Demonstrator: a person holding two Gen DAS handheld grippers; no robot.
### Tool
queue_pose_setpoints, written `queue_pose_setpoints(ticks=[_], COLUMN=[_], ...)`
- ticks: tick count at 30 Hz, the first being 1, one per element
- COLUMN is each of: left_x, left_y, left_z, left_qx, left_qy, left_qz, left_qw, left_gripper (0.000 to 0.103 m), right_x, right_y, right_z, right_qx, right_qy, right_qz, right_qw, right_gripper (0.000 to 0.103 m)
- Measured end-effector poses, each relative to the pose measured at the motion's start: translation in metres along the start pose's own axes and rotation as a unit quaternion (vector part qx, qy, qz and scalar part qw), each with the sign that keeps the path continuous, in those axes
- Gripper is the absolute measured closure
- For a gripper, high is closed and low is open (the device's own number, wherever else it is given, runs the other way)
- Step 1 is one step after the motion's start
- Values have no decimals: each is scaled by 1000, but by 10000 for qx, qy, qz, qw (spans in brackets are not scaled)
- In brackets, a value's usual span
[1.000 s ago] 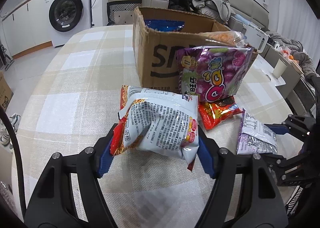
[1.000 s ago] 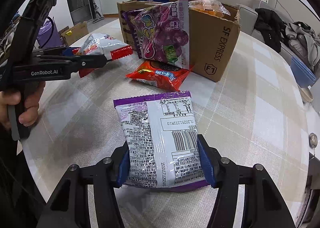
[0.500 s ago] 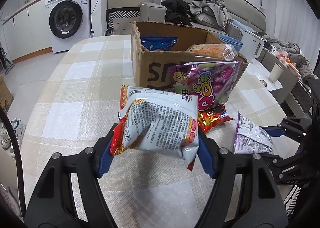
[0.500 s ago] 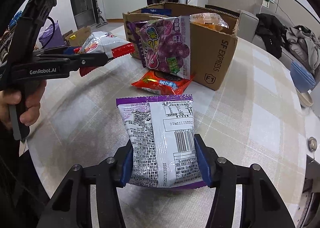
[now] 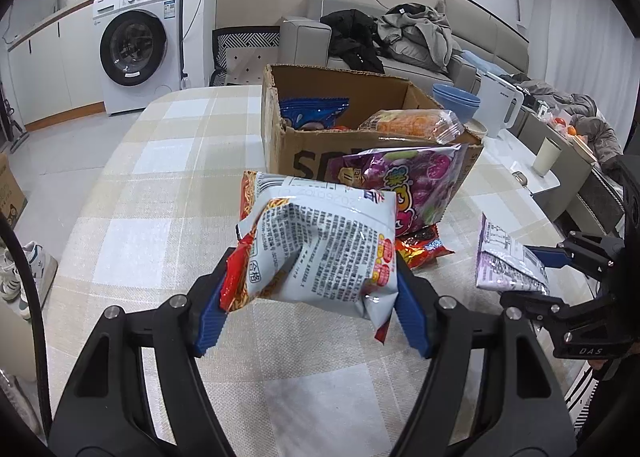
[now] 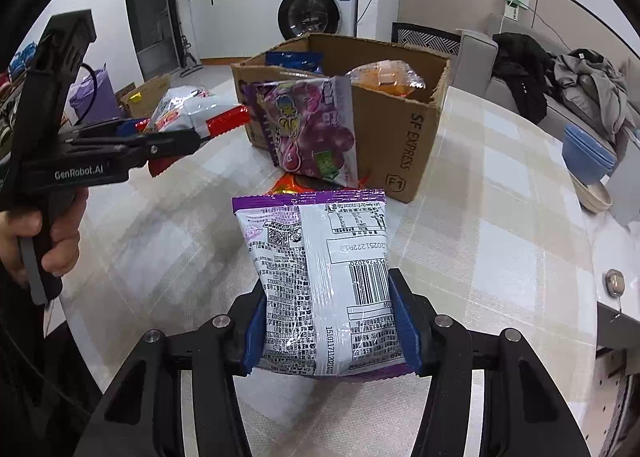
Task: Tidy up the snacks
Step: 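Lift and carry both chip bags over the cardboard box with both tools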
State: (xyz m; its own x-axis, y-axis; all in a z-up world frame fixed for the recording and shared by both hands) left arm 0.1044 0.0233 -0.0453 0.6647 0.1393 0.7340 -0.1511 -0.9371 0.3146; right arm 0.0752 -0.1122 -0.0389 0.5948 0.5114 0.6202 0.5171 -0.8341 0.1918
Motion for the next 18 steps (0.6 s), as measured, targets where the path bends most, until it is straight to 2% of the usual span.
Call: queue_pose_setpoints(ticks=[18], left_x=[27], left_y=[21], left_z=[-22], left_qx=[-49], left_qy=[269], left_qz=[113], left_qw=[9996], left_gripper=[34], right_x=[45], right_y=[32], right_z=[-32], right_qx=[-249], right_qy=[627], right_qz=[1011], right_qw=[9926], right_gripper=[48])
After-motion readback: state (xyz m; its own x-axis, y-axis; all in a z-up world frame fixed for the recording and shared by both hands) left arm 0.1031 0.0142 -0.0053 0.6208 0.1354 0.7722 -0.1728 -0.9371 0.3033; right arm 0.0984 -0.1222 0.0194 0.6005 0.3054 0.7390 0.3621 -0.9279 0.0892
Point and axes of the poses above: each gripper's, at about its wrist camera, not at the fingertips, and z roughly the way its jaws point, y to its right, x to its top, the point moved 6 cm from there along z, roughly the way its jaws point, and after that the axes turned 15 degrees about -x, right-handed, at the moved point
